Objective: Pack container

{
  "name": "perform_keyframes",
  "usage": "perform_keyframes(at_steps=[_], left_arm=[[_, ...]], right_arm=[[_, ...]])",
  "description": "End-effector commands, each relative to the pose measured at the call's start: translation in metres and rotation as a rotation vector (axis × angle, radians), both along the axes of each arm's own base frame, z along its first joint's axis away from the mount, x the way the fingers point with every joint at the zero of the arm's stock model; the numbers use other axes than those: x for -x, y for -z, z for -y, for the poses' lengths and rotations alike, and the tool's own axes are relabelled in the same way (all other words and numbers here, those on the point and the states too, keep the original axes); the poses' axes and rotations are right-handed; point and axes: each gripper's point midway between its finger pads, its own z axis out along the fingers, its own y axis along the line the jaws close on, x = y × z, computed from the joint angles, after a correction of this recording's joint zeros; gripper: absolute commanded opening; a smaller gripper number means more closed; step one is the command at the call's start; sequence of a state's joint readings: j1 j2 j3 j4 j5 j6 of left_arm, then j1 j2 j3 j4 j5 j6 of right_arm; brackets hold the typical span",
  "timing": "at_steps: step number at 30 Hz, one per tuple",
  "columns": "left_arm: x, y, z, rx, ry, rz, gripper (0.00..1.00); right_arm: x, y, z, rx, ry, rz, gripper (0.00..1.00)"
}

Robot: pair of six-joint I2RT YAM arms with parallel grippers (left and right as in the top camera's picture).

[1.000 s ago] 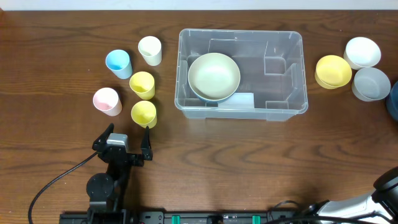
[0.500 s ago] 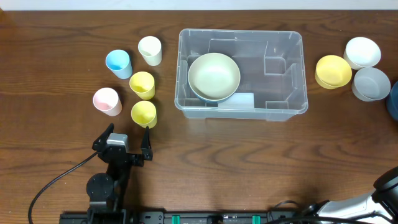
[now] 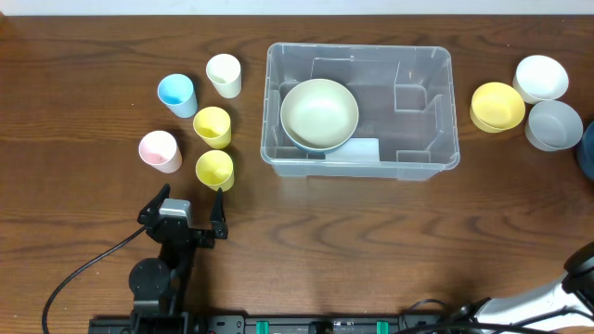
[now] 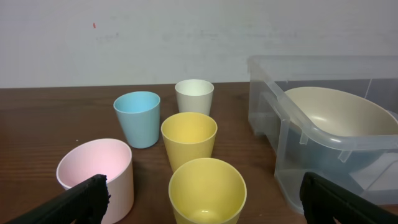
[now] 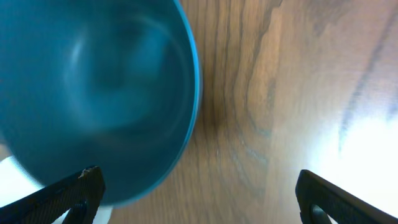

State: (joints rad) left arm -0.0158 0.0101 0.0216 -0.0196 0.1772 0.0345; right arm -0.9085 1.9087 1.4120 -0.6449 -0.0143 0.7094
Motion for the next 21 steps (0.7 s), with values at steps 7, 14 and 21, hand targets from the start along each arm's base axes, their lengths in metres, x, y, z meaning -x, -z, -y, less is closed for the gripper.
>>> perform_keyframes(at_steps=[7,14,21], left_arm=[[0.001,0.015,0.001,-0.012,0.012,-0.042,0.98],[0.001,0.015,0.001,-0.012,0.012,-0.042,0.98],[0.001,0.015,0.001,-0.012,0.012,-0.042,0.98]], right_arm=[[-0.001,0.019,0.010,0.016,0.033,-0.023,0.99],[0.001,0.043,0.008,-0.025,0.033,-0.056,0.99],[0.003,0.053,0.008,-0.041,0.036,-0.070,0.94]])
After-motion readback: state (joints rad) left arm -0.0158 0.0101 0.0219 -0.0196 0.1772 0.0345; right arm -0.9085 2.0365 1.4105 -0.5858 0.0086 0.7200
